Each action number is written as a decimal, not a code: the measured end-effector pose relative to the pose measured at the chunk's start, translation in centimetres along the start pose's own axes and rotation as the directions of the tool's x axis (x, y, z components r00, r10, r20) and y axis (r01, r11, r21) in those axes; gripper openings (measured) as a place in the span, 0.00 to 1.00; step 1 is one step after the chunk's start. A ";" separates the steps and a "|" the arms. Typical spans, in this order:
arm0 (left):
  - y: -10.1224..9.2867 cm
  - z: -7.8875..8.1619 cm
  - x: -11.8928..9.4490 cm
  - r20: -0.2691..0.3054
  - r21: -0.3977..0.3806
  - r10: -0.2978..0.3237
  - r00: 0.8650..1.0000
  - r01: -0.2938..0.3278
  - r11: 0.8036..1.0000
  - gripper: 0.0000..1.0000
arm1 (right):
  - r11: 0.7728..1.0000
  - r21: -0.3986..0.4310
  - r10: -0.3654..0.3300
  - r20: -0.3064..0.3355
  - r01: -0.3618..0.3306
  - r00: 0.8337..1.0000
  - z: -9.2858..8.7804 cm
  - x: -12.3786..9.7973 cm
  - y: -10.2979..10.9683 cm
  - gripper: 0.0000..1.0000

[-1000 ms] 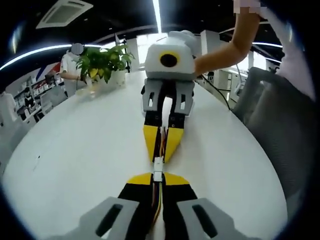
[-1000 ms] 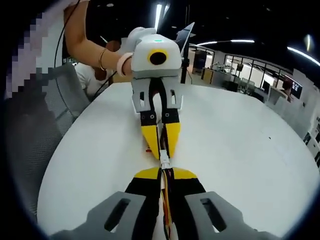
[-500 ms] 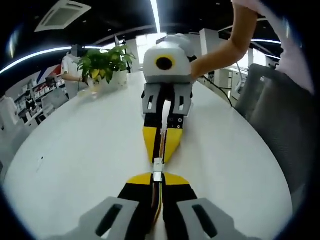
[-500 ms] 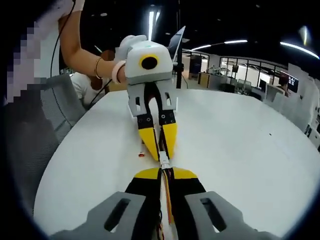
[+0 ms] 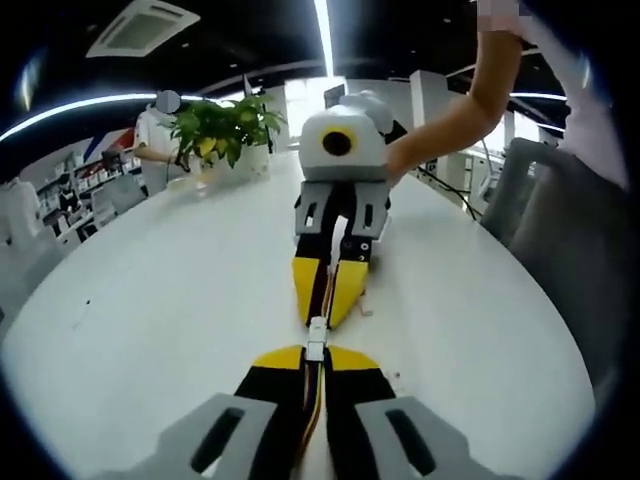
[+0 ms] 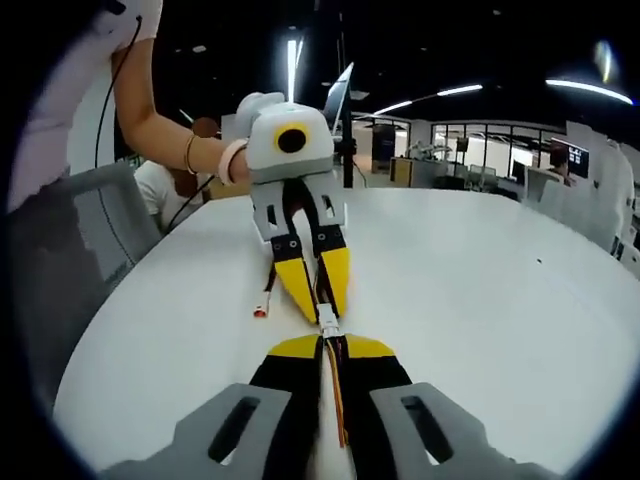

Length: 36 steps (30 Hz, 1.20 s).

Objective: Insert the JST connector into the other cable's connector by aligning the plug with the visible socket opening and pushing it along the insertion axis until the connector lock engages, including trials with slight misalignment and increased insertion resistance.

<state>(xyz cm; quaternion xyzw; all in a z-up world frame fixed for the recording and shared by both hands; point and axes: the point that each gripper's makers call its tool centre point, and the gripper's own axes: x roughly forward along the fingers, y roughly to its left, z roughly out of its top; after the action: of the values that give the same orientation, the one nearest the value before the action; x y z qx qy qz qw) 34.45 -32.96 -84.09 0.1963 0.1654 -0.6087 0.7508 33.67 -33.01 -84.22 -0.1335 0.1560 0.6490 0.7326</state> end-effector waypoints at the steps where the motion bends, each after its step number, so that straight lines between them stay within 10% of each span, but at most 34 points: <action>1: 0.2 -0.1 0.1 0.004 -0.003 -0.001 1.000 0.001 1.000 0.00 | 1.000 0.001 0.000 0.000 0.000 1.000 0.0 0.0 -0.1 0.04; 36: 2.2 -0.9 -1.8 0.065 -0.204 0.185 0.981 -0.168 0.964 0.17 | 0.987 0.146 -0.076 0.072 0.065 0.995 -0.2 -0.8 -2.0 0.13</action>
<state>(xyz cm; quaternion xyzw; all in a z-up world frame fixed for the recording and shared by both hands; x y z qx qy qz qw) 36.22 -30.61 -83.76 0.1090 0.1754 -0.5274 0.8241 35.55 -34.06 -84.12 -0.0607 0.1692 0.6144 0.7683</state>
